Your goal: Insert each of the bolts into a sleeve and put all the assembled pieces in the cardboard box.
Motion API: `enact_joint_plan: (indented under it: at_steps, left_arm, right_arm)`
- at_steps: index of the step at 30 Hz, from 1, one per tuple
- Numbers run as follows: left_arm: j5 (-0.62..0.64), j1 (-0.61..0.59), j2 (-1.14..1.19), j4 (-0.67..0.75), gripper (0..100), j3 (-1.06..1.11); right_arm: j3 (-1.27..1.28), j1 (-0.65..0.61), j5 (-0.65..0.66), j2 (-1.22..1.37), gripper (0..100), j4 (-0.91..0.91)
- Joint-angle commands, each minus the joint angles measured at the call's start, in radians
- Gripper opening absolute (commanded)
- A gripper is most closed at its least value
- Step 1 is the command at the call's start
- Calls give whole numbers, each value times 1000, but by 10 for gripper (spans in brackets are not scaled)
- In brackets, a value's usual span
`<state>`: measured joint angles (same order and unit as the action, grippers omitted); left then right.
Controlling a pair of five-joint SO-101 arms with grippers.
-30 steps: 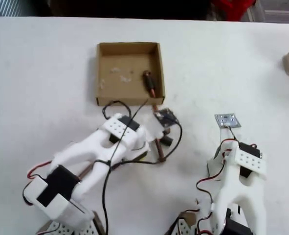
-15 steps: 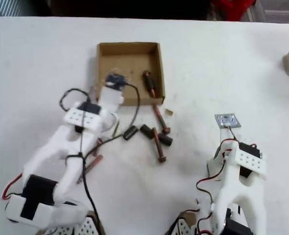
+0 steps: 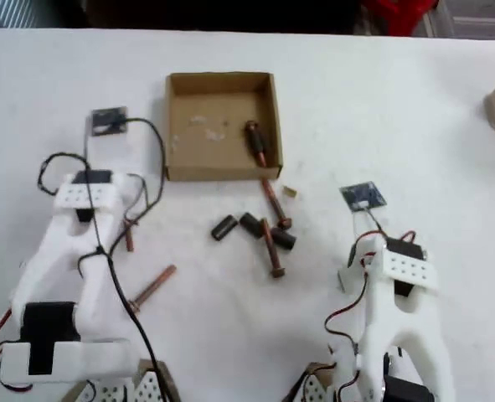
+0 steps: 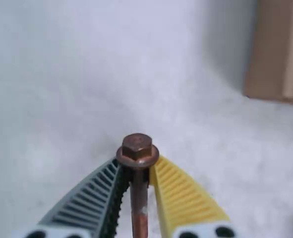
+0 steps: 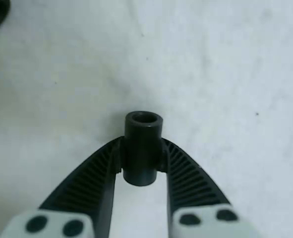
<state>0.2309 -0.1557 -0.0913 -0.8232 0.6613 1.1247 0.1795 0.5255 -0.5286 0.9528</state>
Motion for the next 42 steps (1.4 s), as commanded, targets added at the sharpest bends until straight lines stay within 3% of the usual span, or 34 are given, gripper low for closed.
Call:
enact_joint_plan:
  at_steps: [1, 5, 12, 19, 27, 34, 39, 42]
  left_arm:
    - [37, -68, -58, 46, 20, -26]
    - [37, -73, -58, 46, 20, -23]
    - [34, -77, -58, 46, 20, -23]
    - [31, -90, -58, 46, 20, -25]
    - [31, -90, -47, 46, 20, -21]
    - [29, -90, 137, 43, 20, -132]
    - [29, -101, 262, -60, 20, -270]
    - [29, -101, 303, -94, 20, -315]
  right_arm:
    - [-43, -81, -184, -33, 18, -67]
    - [-114, -136, -364, -33, 18, -97]
    - [-204, -255, -431, -33, 18, -105]
    - [-190, -392, -493, -28, 18, -309]
    - [-57, -529, -512, -33, 18, -605]
    - [114, -576, -512, -33, 17, -977]
    - [261, -581, -512, -33, 17, -1310]
    - [307, -581, -512, -33, 17, -1389]
